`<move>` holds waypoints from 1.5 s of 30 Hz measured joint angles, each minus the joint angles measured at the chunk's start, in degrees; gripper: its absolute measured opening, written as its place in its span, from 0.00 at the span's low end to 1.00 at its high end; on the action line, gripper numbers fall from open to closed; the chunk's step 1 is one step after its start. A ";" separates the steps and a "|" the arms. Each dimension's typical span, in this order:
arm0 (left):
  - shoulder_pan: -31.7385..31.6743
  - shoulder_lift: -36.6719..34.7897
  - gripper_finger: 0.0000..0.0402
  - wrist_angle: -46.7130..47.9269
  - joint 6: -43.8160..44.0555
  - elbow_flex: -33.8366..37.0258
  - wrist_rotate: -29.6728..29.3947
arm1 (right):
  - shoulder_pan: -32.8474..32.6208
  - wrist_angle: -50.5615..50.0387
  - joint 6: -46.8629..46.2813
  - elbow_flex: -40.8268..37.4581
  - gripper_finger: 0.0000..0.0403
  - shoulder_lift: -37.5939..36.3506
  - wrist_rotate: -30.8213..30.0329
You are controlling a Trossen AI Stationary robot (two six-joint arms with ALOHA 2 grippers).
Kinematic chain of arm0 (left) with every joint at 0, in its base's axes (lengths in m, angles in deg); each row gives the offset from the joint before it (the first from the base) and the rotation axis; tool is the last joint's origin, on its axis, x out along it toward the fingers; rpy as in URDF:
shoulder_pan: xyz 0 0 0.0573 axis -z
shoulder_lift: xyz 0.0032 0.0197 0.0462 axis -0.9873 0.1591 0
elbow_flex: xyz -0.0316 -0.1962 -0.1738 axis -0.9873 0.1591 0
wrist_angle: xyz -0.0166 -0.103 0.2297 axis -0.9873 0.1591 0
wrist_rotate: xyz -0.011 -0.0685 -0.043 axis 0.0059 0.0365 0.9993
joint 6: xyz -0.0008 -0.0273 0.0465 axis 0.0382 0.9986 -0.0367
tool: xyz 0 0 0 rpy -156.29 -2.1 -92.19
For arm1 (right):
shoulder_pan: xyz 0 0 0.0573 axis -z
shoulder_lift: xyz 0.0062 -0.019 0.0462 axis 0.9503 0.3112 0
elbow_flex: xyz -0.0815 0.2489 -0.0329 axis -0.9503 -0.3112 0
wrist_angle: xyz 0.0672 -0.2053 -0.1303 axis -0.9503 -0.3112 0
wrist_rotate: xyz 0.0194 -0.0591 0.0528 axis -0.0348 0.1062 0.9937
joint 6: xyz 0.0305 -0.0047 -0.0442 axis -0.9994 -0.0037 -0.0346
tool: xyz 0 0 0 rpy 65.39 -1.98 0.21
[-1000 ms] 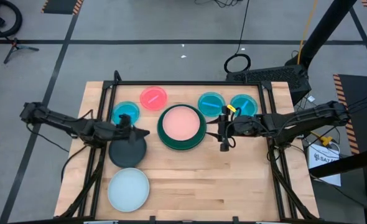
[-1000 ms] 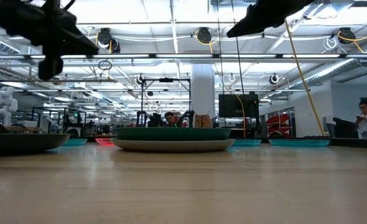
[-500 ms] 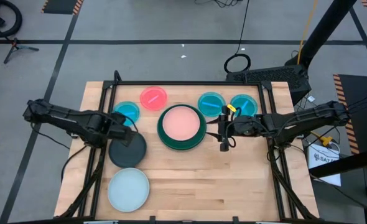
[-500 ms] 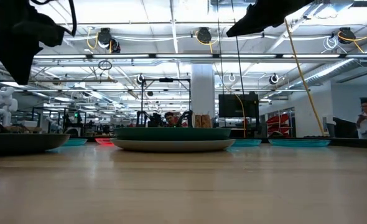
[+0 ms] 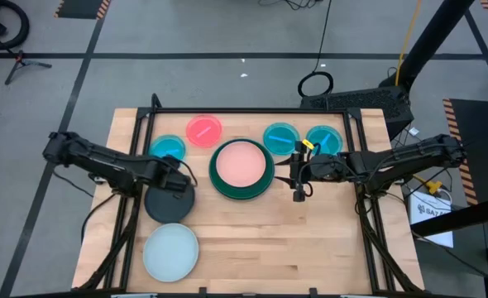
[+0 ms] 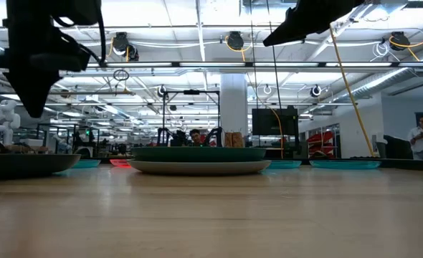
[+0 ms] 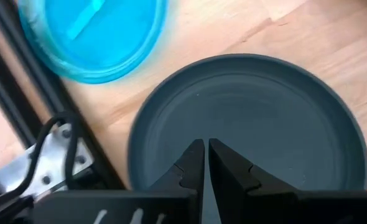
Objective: Stack plastic plates
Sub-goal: Stack the black plate on top of the pink plate
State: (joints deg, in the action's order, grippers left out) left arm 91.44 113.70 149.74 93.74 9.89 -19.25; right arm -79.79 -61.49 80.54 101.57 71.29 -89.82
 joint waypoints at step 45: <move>6.05 19.05 0.08 -39.10 -11.89 0.04 8.90 | 0.00 -0.97 -1.30 0.02 0.45 0.00 0.00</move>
State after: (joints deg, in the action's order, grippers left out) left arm 97.49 132.75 110.63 81.85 9.93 -10.35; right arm -79.79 -62.46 79.24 101.59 71.29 -89.82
